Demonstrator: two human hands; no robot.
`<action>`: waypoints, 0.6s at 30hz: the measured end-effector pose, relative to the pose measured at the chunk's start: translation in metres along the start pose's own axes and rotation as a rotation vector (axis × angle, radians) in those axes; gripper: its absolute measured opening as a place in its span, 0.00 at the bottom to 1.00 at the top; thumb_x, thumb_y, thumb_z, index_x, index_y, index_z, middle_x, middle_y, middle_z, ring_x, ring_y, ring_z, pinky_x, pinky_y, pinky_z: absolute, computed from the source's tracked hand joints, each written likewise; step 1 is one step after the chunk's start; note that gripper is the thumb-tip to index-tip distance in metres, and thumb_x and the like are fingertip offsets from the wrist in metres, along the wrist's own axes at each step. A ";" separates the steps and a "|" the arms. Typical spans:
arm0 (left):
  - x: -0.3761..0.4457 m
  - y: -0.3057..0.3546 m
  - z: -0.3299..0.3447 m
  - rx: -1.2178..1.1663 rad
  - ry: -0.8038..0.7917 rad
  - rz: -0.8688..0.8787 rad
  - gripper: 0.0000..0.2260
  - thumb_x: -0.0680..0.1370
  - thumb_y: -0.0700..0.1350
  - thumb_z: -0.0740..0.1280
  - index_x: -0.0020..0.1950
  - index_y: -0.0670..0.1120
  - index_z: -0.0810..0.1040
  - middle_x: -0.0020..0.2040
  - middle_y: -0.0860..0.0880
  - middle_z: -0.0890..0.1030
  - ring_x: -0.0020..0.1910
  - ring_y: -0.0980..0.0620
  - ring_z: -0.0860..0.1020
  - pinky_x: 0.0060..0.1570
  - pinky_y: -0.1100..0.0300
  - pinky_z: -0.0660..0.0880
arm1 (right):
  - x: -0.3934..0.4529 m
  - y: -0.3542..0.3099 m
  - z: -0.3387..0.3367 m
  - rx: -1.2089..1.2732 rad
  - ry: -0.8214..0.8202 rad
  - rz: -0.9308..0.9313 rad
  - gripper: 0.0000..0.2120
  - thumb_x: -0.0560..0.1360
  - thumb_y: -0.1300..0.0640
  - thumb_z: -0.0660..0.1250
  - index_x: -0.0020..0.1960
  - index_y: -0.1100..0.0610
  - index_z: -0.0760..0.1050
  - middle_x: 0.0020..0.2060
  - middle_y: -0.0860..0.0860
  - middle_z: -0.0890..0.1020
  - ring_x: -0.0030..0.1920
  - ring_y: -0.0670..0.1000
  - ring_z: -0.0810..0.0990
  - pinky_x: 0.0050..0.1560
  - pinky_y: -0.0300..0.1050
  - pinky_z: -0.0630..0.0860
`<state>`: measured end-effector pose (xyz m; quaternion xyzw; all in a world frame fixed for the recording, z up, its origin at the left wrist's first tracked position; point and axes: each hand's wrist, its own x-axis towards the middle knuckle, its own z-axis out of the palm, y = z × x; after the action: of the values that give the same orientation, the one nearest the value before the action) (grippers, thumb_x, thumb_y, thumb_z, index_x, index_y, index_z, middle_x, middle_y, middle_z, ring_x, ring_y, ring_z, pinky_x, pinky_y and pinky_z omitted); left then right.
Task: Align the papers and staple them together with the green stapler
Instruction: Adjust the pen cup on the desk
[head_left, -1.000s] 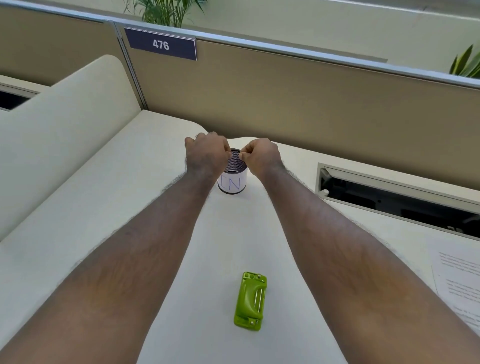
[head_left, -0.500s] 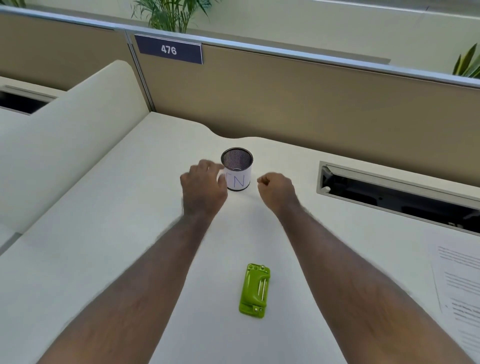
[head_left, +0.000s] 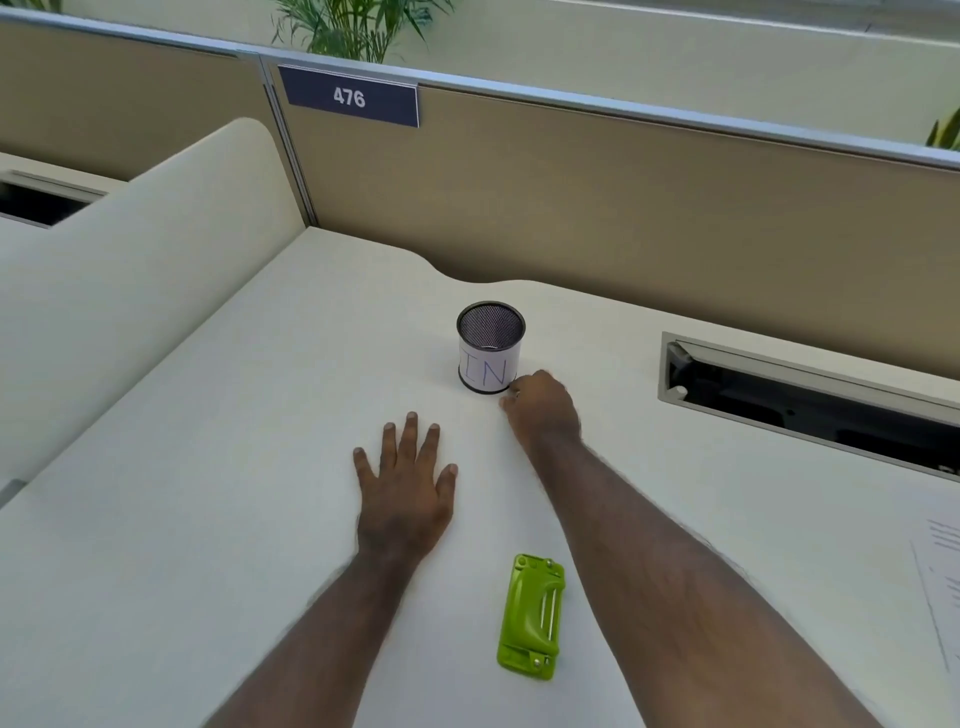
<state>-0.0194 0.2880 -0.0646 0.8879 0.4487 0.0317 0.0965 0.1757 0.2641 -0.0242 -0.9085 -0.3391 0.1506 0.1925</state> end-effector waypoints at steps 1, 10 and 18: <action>0.000 0.000 0.000 0.001 0.003 0.000 0.26 0.81 0.58 0.47 0.79 0.54 0.51 0.81 0.51 0.47 0.80 0.48 0.46 0.75 0.37 0.45 | 0.003 -0.001 0.001 -0.025 0.009 -0.004 0.12 0.77 0.56 0.61 0.57 0.57 0.80 0.56 0.55 0.78 0.59 0.58 0.76 0.52 0.48 0.75; 0.001 -0.001 0.001 -0.022 0.013 -0.005 0.26 0.81 0.58 0.48 0.79 0.55 0.52 0.81 0.51 0.48 0.80 0.48 0.47 0.75 0.38 0.44 | 0.008 0.000 0.006 -0.215 0.073 -0.083 0.11 0.78 0.63 0.58 0.53 0.60 0.78 0.52 0.56 0.79 0.54 0.59 0.78 0.43 0.46 0.71; 0.001 -0.001 0.001 -0.040 0.016 -0.009 0.26 0.81 0.58 0.48 0.79 0.55 0.53 0.81 0.52 0.50 0.80 0.49 0.48 0.76 0.38 0.44 | -0.002 0.015 0.002 -0.129 0.034 -0.076 0.12 0.76 0.66 0.57 0.55 0.59 0.75 0.55 0.56 0.76 0.57 0.58 0.76 0.49 0.50 0.76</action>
<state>-0.0197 0.2892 -0.0658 0.8835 0.4527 0.0471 0.1107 0.1822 0.2527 -0.0323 -0.9078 -0.3791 0.1055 0.1450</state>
